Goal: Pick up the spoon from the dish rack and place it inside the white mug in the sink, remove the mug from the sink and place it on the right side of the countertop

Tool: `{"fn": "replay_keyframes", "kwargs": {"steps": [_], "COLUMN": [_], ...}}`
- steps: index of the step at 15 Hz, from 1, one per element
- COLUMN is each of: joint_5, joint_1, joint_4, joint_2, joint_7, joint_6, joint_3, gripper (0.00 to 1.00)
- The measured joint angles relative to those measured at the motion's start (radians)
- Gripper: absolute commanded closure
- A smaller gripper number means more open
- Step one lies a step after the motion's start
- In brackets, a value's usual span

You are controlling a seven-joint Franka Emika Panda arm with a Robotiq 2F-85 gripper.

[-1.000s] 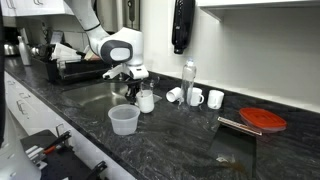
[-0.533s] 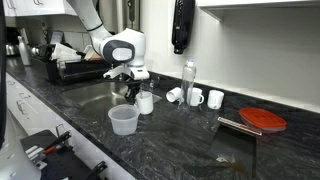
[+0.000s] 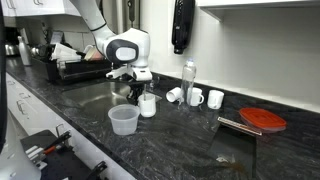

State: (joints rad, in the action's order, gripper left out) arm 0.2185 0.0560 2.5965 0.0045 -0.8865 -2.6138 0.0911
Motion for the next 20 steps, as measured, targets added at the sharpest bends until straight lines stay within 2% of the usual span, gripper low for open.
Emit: {"fn": "replay_keyframes", "kwargs": {"steps": [5, 9, 15, 20], "joint_5": [-0.022, -0.083, -0.105, -0.106], "joint_1": [0.008, 0.006, -0.035, -0.081], "joint_4": [-0.017, -0.023, -0.019, -0.014], "joint_2": [-0.001, -0.003, -0.021, -0.055], "joint_7": [-0.02, -0.056, -0.071, -0.077], "joint_6": [0.001, 0.001, 0.011, 0.074], "joint_3": [0.008, 0.003, -0.05, -0.108], "gripper": [0.27, 0.01, 0.0, 0.0]}}
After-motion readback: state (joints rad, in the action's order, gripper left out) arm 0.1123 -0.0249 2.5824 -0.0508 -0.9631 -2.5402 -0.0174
